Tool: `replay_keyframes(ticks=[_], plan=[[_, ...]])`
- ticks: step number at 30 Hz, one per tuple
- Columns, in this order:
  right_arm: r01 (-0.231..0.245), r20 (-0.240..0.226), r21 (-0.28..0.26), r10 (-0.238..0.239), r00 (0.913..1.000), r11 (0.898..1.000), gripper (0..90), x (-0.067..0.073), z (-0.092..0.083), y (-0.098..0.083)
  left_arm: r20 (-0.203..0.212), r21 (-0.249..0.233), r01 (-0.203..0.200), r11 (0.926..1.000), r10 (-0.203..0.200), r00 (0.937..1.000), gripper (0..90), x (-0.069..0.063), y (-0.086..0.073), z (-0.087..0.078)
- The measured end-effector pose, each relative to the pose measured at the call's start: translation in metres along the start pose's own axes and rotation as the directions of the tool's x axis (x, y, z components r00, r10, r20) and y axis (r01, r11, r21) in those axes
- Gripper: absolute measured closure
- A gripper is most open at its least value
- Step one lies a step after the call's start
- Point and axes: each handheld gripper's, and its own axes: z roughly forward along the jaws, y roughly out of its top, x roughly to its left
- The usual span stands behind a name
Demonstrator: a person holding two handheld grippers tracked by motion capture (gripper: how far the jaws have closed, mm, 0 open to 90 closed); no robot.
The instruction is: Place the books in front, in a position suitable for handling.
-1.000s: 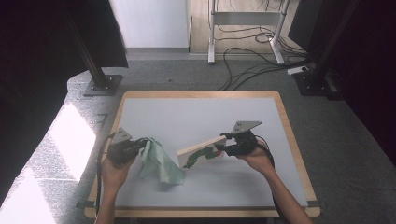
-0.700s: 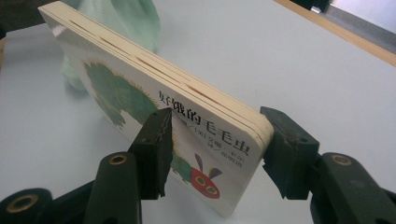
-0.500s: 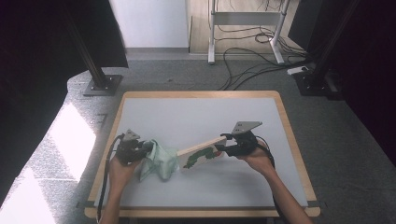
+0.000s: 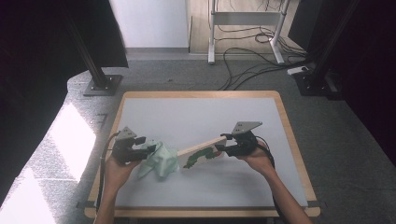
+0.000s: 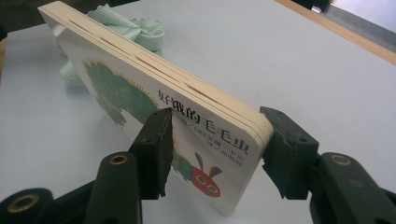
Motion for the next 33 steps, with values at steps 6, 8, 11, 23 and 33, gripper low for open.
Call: replay_keyframes(ticks=[6, 8, 11, 23, 33], plan=[[0.0, 0.001, -0.001, 0.0, 1.0, 1.0, 45.4, 0.001, -0.002, -0.001, 0.123, 0.021, -0.09, 0.9957, 0.087, 0.9886, 34.7, -0.034, 0.002, 0.008], [0.001, -0.001, -0.003, -0.001, 1.0, 1.0, 45.4, 0.002, -0.002, -0.002, 0.168, 0.021, -0.106, 0.9941, 0.101, 0.9806, 34.1, -0.044, 0.001, 0.012], [-0.004, 0.0, -0.005, 0.004, 1.0, 1.0, 45.4, 0.002, -0.003, -0.003, 0.21, 0.01, -0.119, 0.9928, 0.114, 0.971, 33.9, -0.057, 0.0, 0.019], [-0.015, -0.008, -0.024, 0.015, 0.9999, 1.0, 49.6, 0.006, -0.01, -0.009, 0.189, -0.002, -0.175, 0.9845, 0.172, 0.9668, 66.2, -0.076, 0.002, 0.048], [-0.016, 0.023, -0.04, 0.017, 0.9996, 0.999, 56.9, 0.007, -0.015, -0.013, 0.122, 0.044, -0.283, 0.9582, 0.276, 0.9534, 66.5, -0.07, 0.023, 0.056]])
